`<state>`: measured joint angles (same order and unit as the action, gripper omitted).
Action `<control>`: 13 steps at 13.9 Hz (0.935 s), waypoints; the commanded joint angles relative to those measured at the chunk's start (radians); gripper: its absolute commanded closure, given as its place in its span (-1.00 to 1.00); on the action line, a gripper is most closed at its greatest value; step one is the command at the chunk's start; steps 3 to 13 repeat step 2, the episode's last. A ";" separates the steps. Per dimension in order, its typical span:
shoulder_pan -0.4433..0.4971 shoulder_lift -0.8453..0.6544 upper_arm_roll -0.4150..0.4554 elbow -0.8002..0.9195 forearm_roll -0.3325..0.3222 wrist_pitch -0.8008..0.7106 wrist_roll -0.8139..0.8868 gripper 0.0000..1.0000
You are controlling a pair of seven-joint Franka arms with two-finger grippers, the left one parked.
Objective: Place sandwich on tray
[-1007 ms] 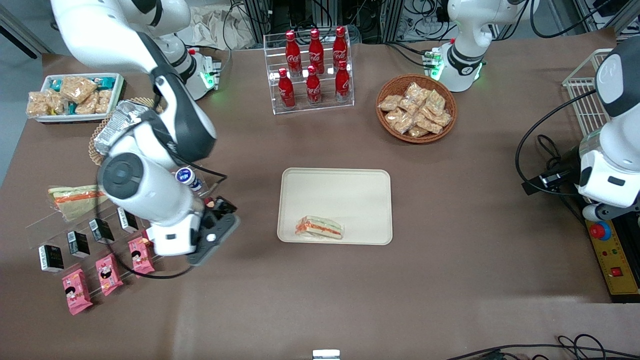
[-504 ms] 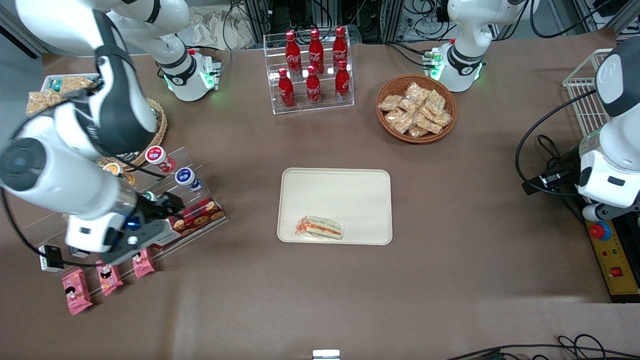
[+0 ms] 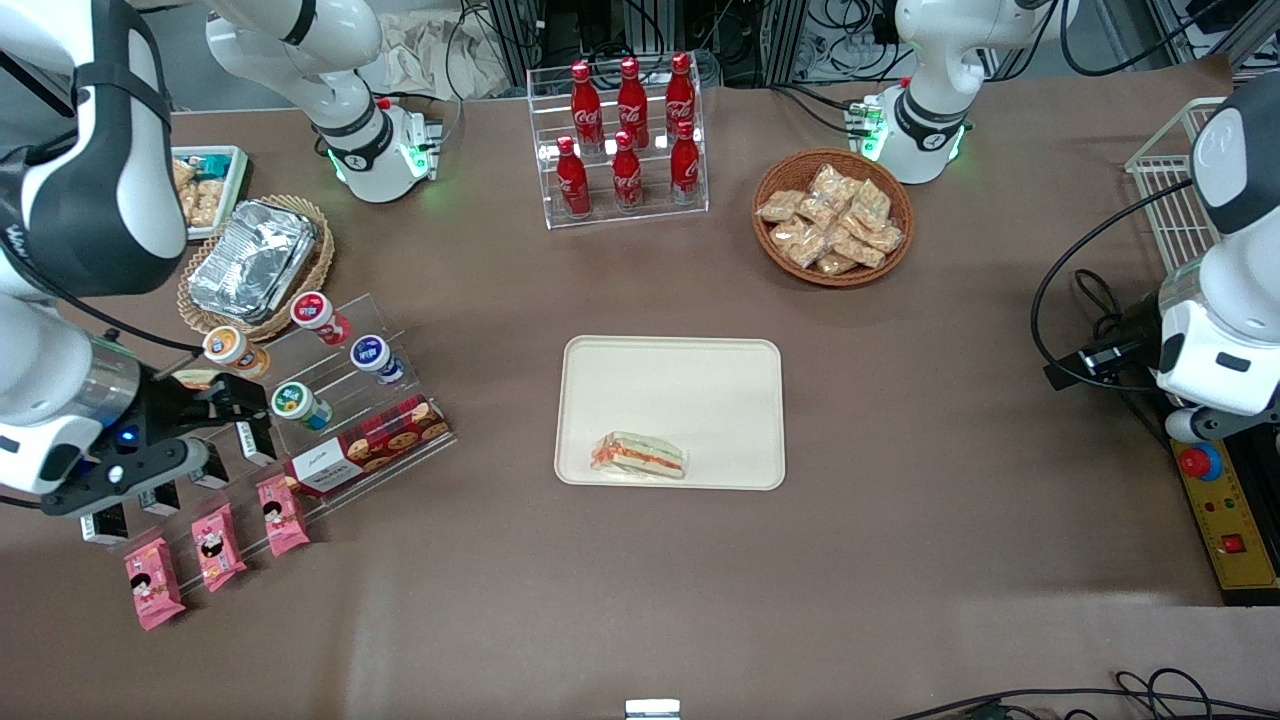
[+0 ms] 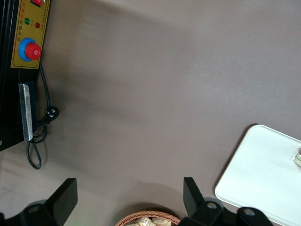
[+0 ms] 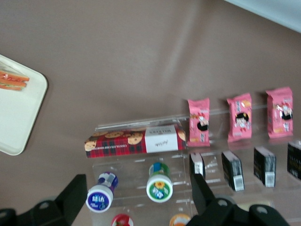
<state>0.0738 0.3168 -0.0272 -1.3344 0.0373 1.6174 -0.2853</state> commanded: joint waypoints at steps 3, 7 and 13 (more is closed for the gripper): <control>0.003 -0.038 -0.008 -0.032 0.030 -0.070 0.139 -0.98; 0.003 -0.038 -0.008 -0.032 0.030 -0.070 0.139 -0.98; 0.003 -0.038 -0.008 -0.032 0.030 -0.070 0.139 -0.98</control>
